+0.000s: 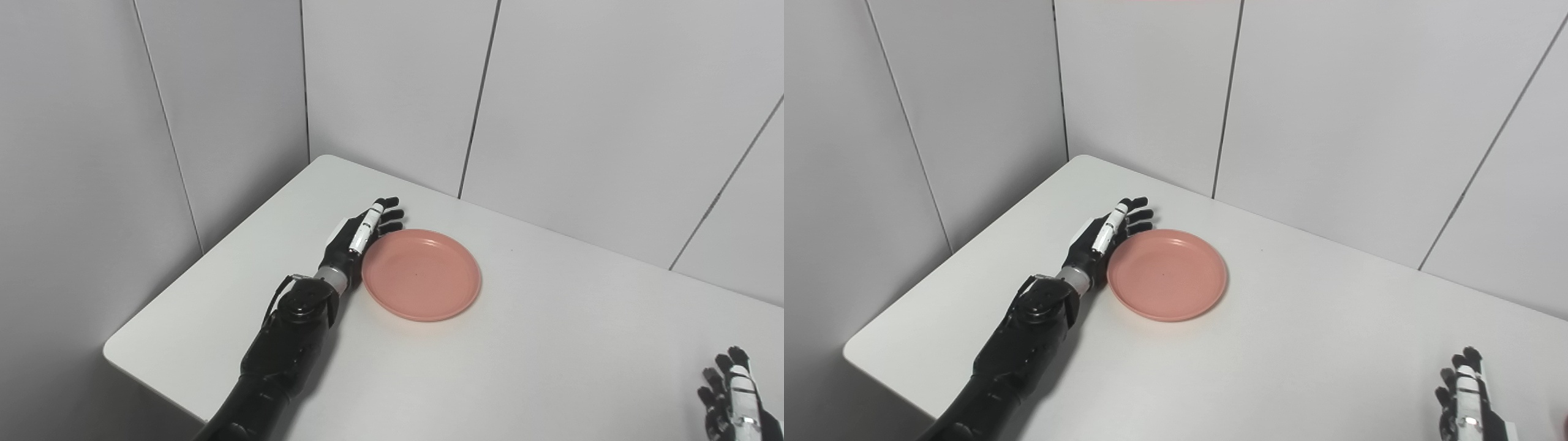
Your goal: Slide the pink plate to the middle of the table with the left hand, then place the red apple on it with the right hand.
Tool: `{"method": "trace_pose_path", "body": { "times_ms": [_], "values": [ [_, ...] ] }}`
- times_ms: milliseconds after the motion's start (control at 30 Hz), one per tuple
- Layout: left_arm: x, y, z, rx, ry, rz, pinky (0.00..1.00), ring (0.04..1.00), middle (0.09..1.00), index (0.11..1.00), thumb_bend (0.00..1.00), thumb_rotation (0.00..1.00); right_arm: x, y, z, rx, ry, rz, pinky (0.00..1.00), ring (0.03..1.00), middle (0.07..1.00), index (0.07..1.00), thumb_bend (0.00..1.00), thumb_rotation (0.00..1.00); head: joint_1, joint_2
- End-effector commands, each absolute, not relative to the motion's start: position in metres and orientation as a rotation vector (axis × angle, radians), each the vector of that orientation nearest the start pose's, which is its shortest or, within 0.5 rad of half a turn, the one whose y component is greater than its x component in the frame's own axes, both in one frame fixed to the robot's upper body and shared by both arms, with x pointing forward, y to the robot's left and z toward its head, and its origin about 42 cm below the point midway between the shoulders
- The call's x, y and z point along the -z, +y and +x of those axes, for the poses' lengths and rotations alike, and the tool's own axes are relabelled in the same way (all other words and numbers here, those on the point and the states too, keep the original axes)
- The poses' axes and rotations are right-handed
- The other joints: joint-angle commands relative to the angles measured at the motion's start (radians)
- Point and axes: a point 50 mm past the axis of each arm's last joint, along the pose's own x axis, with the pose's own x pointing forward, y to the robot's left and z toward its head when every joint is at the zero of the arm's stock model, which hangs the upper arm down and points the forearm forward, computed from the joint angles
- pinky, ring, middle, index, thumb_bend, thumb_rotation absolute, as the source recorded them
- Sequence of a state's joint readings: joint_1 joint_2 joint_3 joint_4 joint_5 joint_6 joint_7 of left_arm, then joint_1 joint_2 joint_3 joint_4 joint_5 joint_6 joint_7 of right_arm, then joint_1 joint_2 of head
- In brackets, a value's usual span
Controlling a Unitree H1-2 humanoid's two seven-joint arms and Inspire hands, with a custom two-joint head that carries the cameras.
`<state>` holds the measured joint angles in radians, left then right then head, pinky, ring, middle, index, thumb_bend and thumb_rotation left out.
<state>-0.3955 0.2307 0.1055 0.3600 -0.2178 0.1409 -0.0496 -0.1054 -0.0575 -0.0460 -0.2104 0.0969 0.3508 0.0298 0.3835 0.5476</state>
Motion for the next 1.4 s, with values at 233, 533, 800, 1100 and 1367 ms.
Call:
{"method": "trace_pose_path", "body": {
  "times_ms": [233, 533, 800, 1100, 1367],
  "values": [
    [-0.135, 0.27, 0.413, 0.064, 0.118, -0.028, 0.82, 0.842, 0.851, 0.832, 0.36, 1.0, -0.173, -0.23, 0.32, -0.053, -0.085, 0.017, 1.0, 0.967, 0.98, 0.99, 0.09, 1.0, -0.017, 0.009],
    [-0.139, 0.254, 0.411, 0.039, 0.125, -0.027, 0.82, 0.836, 0.846, 0.826, 0.35, 1.0, -0.17, -0.23, 0.323, -0.056, -0.092, 0.018, 1.0, 0.959, 0.967, 0.981, 0.13, 1.0, -0.037, 0.02],
    [-0.139, 0.24, 0.408, 0.056, 0.12, -0.066, 0.83, 0.862, 0.868, 0.841, 0.35, 1.0, -0.169, -0.228, 0.323, -0.055, -0.087, 0.014, 1.0, 0.96, 0.962, 0.978, 0.13, 1.0, -0.056, 0.027],
    [-0.135, 0.218, 0.405, 0.064, 0.124, -0.08, 0.83, 0.853, 0.861, 0.84, 0.34, 1.0, -0.168, -0.224, 0.322, -0.058, -0.093, 0.013, 1.0, 0.966, 0.972, 0.979, 0.17, 1.0, -0.084, 0.041],
    [-0.135, 0.199, 0.402, 0.07, 0.125, -0.09, 0.83, 0.85, 0.856, 0.832, 0.33, 1.0, -0.168, -0.221, 0.323, -0.055, -0.092, 0.037, 1.0, 0.969, 0.976, 0.983, 0.15, 1.0, -0.111, 0.052]
  ]
}}
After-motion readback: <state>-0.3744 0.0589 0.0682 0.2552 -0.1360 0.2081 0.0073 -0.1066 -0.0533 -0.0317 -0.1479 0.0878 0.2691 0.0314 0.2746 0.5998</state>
